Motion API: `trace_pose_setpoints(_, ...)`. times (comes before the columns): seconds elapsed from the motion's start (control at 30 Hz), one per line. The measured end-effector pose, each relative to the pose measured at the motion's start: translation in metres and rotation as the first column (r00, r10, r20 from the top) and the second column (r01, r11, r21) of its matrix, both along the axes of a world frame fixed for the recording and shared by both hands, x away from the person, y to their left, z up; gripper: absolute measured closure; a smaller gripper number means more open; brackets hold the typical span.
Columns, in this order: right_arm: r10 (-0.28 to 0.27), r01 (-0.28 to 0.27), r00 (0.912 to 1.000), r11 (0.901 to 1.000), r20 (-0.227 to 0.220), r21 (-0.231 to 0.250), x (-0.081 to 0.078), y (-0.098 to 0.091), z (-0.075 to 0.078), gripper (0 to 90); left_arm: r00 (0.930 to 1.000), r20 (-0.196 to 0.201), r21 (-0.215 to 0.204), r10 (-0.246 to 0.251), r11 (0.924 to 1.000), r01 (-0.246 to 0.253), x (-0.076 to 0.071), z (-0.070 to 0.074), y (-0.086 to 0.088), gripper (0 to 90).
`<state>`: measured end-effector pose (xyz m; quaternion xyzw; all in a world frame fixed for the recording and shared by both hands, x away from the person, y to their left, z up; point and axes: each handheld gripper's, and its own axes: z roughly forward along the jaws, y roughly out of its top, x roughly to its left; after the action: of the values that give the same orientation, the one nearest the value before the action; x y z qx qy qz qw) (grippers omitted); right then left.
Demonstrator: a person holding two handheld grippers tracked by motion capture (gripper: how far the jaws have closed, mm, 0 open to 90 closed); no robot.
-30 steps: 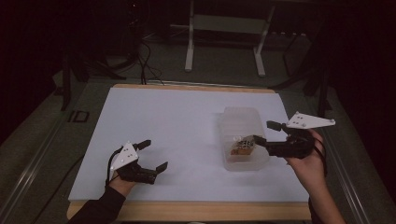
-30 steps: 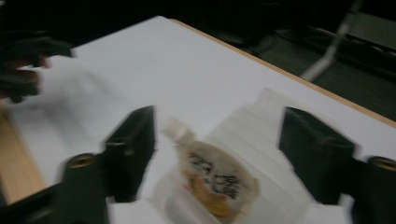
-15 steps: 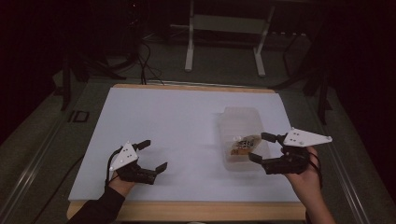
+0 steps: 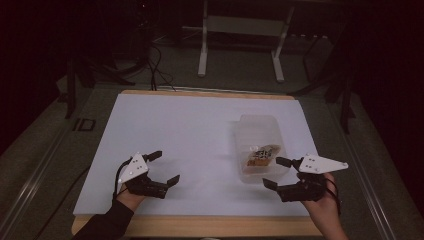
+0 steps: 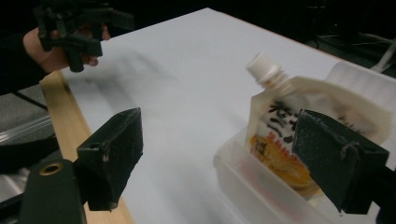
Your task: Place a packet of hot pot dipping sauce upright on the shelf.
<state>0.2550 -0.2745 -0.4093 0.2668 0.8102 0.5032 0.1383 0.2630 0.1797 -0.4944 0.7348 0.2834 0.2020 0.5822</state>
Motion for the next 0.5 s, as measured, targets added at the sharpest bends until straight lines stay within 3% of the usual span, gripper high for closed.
trace_pose_setpoints(0.17,0.001,-0.002,1.0,0.9999,-0.003,-0.013,-0.002,0.001,-0.01,16.5,1.0,0.002,0.004,-0.006,1.0,0.006,-0.001,0.0,-0.001,0.0)
trace_pose_setpoints(0.37,0.003,-0.002,0.9999,0.998,0.016,-0.064,-0.005,0.005,-0.022,16.9,0.9999,0.002,0.012,-0.015,0.9998,0.015,-0.001,-0.001,-0.003,0.0)
trace_pose_setpoints(0.5,0.008,-0.009,1.0,0.9979,-0.005,-0.064,-0.002,0.006,-0.028,17.0,0.9997,0.013,0.01,-0.021,0.9997,0.021,-0.002,0.0,-0.005,0.0)
